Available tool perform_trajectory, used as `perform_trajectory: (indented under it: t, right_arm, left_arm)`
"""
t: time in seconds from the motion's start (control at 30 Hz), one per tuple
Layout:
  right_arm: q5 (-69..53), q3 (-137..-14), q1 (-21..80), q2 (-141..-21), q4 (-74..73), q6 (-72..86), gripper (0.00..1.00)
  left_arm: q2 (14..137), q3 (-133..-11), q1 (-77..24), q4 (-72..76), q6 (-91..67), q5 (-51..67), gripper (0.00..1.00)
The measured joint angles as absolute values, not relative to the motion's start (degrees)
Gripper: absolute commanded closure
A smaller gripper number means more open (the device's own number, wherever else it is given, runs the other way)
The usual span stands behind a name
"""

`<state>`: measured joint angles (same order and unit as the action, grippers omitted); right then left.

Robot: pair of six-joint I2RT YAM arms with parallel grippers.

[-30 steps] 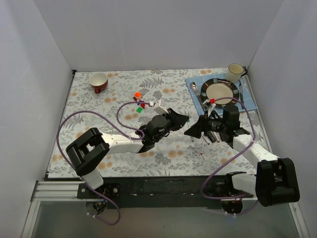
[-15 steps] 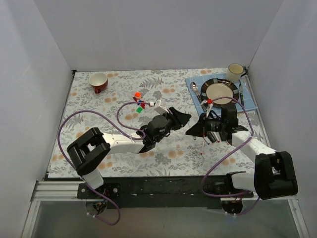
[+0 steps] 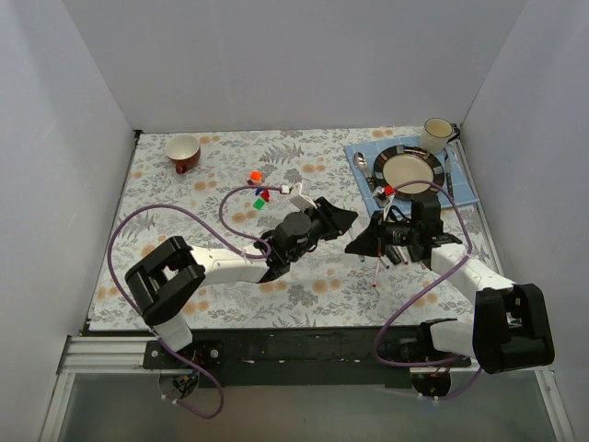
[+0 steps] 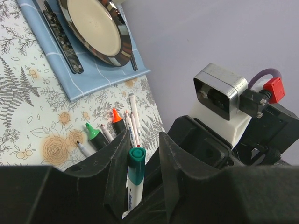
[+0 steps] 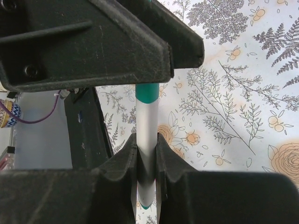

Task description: Open the pen caps

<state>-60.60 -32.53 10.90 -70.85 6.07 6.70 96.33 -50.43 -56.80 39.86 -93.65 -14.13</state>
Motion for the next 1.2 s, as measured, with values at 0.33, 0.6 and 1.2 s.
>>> perform_trajectory:
  t: [0.33,0.6,1.2]
  right_arm:
    - [-60.9,-32.7,10.9,-70.8,5.0,5.7,0.99]
    - [-61.9,-34.6,10.5,-70.9,2.8,0.3,0.99]
    - [-63.7,-36.1,10.5,-71.1,-1.4,-1.9,0.99]
  left_arm:
    - [99.2,-50.7,-56.8,41.6,-90.7,-8.9,0.97]
    - [98.2,-53.5,-56.5,38.2,-81.9,-9.1,0.85]
    - [96.9,-56.3,-54.2,35.2,-76.9,-8.1,0.61]
